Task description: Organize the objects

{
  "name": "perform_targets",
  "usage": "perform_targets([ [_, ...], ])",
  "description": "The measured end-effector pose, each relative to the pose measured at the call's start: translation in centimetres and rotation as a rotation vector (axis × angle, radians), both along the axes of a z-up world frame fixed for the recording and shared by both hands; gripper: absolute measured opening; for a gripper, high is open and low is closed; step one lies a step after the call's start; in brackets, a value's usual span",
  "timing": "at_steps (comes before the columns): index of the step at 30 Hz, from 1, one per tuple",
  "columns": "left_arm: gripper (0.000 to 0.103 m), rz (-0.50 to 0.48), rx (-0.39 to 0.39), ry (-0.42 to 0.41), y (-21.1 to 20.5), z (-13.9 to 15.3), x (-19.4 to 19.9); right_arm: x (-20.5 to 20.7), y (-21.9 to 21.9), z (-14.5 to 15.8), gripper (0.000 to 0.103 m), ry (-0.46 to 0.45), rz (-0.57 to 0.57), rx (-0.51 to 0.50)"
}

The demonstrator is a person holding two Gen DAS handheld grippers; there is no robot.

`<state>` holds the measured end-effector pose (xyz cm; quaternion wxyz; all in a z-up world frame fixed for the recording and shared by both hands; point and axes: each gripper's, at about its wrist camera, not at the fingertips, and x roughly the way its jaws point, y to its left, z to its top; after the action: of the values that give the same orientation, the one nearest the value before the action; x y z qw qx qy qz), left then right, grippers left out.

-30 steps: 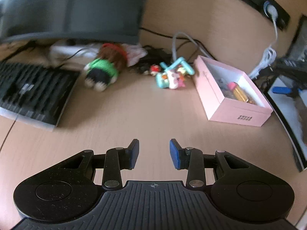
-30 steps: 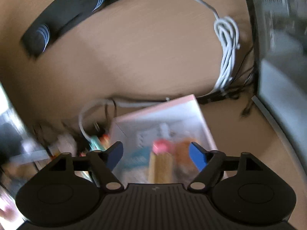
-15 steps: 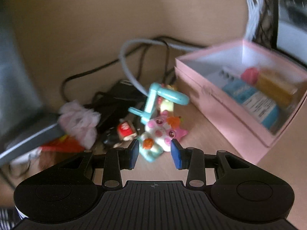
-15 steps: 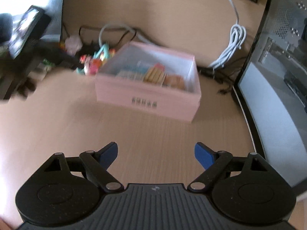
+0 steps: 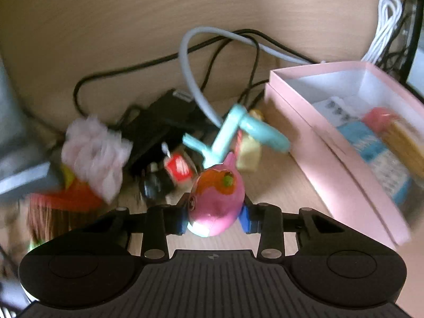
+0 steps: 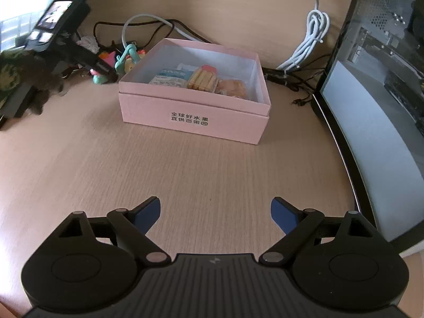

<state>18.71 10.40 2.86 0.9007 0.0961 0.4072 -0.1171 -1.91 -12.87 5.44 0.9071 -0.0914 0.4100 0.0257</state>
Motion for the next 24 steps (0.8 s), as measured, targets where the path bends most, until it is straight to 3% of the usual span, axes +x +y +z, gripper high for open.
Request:
perform_targets([
  [5,0.04,0.065,-0.204,0.011,3.4,1.6,-7.1,1.6,1.7,0.2,0.091,-0.015,0.053,0.0],
  [10,0.039,0.257,-0.378,0.031,9.5,2.5,-14.5,4.5,6.7,1.0,0.091,-0.046,0.191,0.023],
  [16,0.039,0.477,-0.43,0.047,17.9,2.1,-20.8,8.6,16.9,1.3,0.095,-0.143,0.375,0.089],
  [20,0.039,0.547,-0.464,0.068,21.5,1.9,-22.5,11.7,24.0,0.5,0.099,-0.217,0.381,0.197],
  [24,0.039,0.56,-0.46,0.047,23.0,2.7,-24.3,16.0,30.5,-1.2,0.099,-0.213,0.335,0.242],
])
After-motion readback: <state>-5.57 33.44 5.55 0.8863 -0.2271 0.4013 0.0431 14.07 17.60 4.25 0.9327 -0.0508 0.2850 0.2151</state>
